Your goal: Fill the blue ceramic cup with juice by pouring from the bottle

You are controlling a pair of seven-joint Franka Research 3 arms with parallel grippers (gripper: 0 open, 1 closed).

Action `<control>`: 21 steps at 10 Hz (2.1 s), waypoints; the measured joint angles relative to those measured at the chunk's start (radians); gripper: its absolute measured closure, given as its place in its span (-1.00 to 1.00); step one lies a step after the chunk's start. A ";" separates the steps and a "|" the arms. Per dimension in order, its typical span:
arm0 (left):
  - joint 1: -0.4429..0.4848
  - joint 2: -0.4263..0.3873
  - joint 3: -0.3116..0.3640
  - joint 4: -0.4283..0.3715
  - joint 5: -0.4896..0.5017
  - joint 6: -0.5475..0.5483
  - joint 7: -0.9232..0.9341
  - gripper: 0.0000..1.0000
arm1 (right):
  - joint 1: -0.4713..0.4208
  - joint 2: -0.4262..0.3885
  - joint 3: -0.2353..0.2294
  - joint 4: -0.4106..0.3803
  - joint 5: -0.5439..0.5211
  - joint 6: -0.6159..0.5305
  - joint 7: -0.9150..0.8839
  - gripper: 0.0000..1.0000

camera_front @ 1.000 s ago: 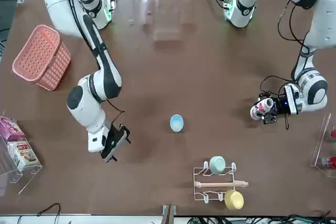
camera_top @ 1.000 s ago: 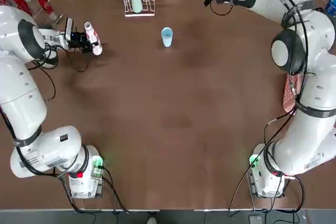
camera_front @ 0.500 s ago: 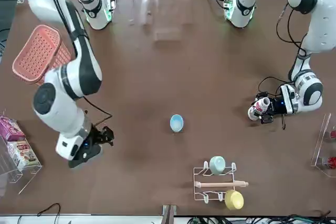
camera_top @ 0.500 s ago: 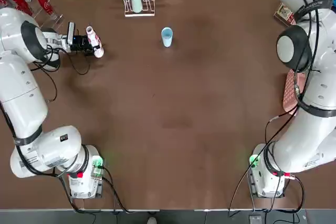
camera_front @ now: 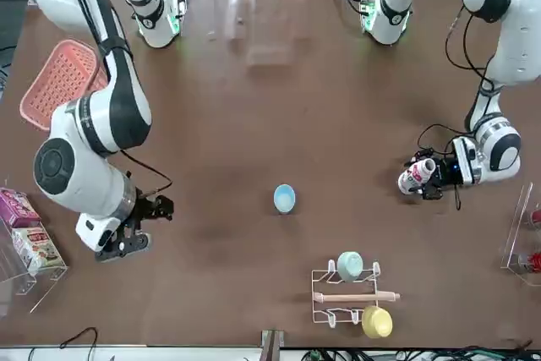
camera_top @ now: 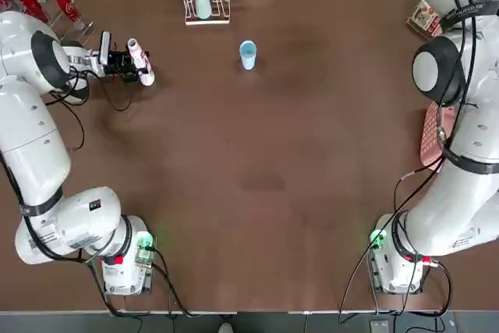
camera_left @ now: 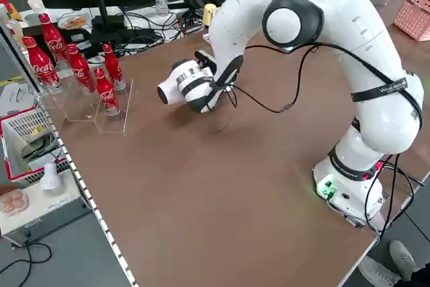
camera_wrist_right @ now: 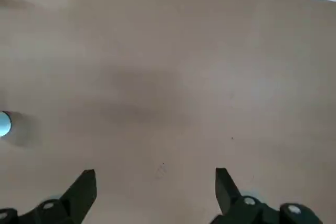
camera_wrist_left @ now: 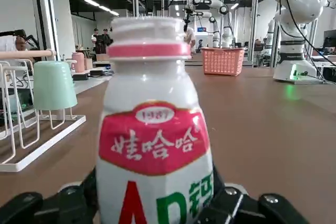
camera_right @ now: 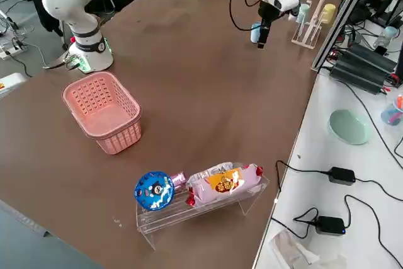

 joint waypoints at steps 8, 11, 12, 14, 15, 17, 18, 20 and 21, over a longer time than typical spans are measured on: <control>0.039 0.000 0.002 0.013 0.034 -0.001 0.000 -0.99 | -0.036 -0.191 -0.103 -0.045 -0.004 -0.124 0.015 -1.00; 0.061 -0.001 0.003 0.038 0.055 -0.001 0.001 -0.99 | -0.102 -0.363 -0.123 -0.160 -0.003 -0.218 0.015 -1.00; 0.069 -0.002 0.003 0.051 0.062 -0.001 0.001 -0.99 | -0.107 -0.414 -0.142 -0.179 -0.003 -0.283 0.015 -1.00; 0.092 -0.002 0.004 0.064 0.100 -0.001 0.001 -0.99 | -0.125 -0.508 -0.167 -0.224 -0.004 -0.365 0.015 -1.00; 0.101 -0.003 0.005 0.072 0.106 -0.002 0.001 -0.99 | -0.140 -0.554 -0.169 -0.271 -0.004 -0.370 0.015 -1.00; 0.111 -0.033 0.013 0.106 0.135 -0.002 -0.019 -0.99 | -0.161 -0.599 -0.171 -0.331 -0.004 -0.369 0.014 -1.00; 0.111 -0.070 0.021 0.121 0.142 -0.001 -0.070 -0.99 | -0.168 -0.603 -0.171 -0.340 -0.004 -0.368 0.009 -1.00; 0.112 -0.169 0.028 0.157 0.204 -0.001 -0.239 -0.99 | -0.170 -0.605 -0.172 -0.343 -0.004 -0.366 0.008 -1.00; 0.109 -0.221 0.027 0.162 0.232 -0.001 -0.332 -0.99 | -0.172 -0.609 -0.172 -0.344 -0.004 -0.366 0.008 -1.00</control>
